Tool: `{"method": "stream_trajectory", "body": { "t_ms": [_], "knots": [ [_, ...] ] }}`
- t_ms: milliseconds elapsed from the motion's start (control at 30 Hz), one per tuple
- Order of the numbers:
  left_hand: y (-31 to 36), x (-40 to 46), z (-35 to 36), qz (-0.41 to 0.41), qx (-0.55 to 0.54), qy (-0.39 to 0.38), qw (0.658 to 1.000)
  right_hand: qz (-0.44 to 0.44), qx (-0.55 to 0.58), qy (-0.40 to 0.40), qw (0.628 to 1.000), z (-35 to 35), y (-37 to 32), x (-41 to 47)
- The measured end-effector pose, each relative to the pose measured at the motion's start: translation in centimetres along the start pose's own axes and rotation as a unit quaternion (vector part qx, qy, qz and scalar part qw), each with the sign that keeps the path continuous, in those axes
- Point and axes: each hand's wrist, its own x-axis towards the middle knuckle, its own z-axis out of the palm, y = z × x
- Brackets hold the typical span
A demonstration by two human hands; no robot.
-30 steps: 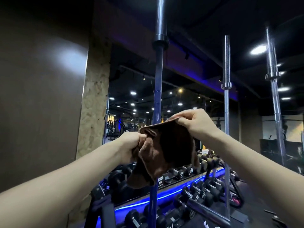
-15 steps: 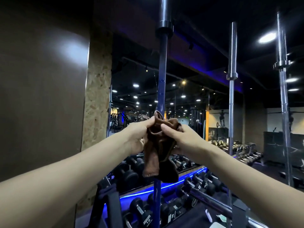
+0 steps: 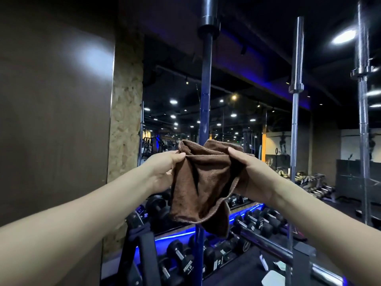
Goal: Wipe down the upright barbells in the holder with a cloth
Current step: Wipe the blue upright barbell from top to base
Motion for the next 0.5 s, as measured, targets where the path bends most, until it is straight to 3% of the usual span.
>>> {"method": "stream_trajectory", "body": {
  "t_ms": [133, 233, 367, 500],
  "knots": [
    [0.9, -0.4, -0.1, 0.020, 0.016, 0.000, 1.000, 0.045, -0.187, 0.022, 0.981, -1.0, 0.4, -0.5],
    [1.5, -0.6, 0.3, 0.034, 0.037, -0.003, 0.999, -0.023, -0.361, 0.052, 0.931, -0.4, 0.5, -0.4],
    [1.0, -0.4, 1.2, 0.046, 0.035, -0.031, 0.998, -0.031, -0.315, -0.043, 0.948, 2.0, 0.8, 0.1],
    [1.0, -0.5, 1.3, 0.055, 0.052, -0.046, 0.996, -0.011, -0.304, -0.020, 0.953, 3.0, 1.4, 0.8]
  ]
}}
